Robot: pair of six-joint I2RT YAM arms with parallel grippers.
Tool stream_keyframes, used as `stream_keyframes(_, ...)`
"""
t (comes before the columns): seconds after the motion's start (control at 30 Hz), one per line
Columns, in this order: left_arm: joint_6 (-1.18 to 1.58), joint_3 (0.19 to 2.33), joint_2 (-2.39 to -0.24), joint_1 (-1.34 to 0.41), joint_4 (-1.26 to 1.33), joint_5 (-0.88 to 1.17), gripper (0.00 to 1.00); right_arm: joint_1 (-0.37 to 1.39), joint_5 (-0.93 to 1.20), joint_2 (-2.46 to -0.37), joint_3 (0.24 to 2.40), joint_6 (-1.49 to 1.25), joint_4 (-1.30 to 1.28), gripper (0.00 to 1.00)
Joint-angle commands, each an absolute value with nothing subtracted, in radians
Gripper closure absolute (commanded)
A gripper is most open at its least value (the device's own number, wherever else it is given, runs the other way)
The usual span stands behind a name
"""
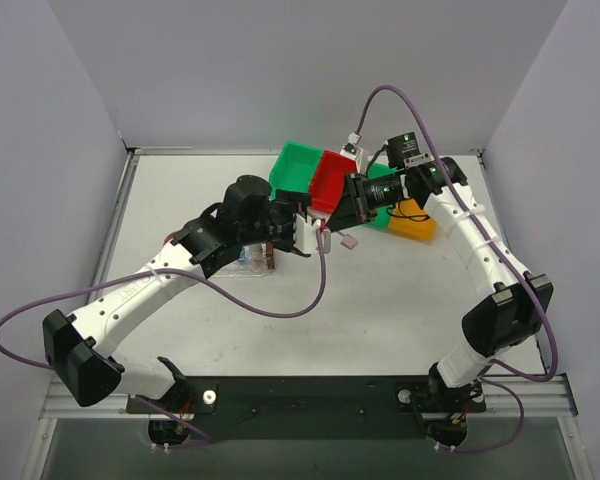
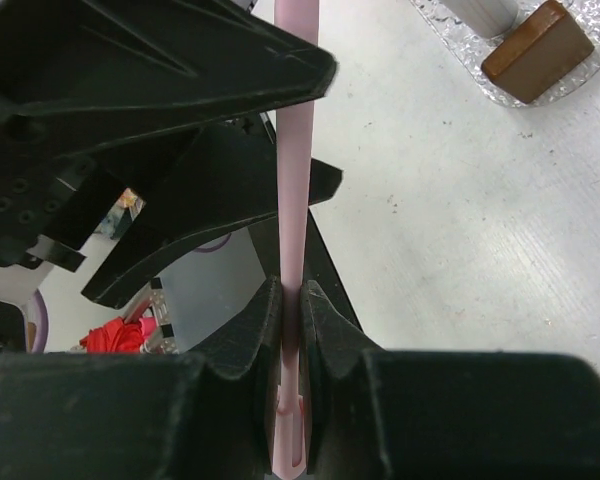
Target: Prepare toiletry sets of a toothbrush and toothpaste on the tray
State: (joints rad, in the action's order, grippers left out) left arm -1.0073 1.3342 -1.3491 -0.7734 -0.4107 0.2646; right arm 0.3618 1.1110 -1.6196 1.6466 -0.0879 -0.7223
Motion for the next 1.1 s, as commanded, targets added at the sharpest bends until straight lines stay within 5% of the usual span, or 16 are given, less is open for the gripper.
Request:
stream_keyframes(0.0, -1.045, 1.327, -1.364, -0.798, -0.358, 0.187, 0.31, 0.374, 1.176, -1.615, 1.652, -0.072, -0.732, 1.0)
stream_keyframes(0.27, -1.049, 1.293, -1.368, -0.822, -0.308, 0.141, 0.62, 0.377, 1.184, -1.609, 1.646, -0.075, -0.732, 1.0)
stream_keyframes(0.43, -1.074, 1.276, -1.364, -0.845, -0.316, 0.103, 1.0, 0.377, 1.19, -1.603, 1.638, -0.071, -0.732, 0.91)
stream_keyframes(0.67, -1.032, 1.226, -1.324, -0.854, -0.307, 0.118, 1.0, 0.365, 1.122, -1.577, 1.696, -0.063, -0.729, 0.64)
stream_keyframes(1.07, -0.625, 1.029, -1.168, -0.744, -0.091, 0.162, 1.0, 0.238, 0.991, -1.482, 1.832, -0.019, -0.704, 0.58)
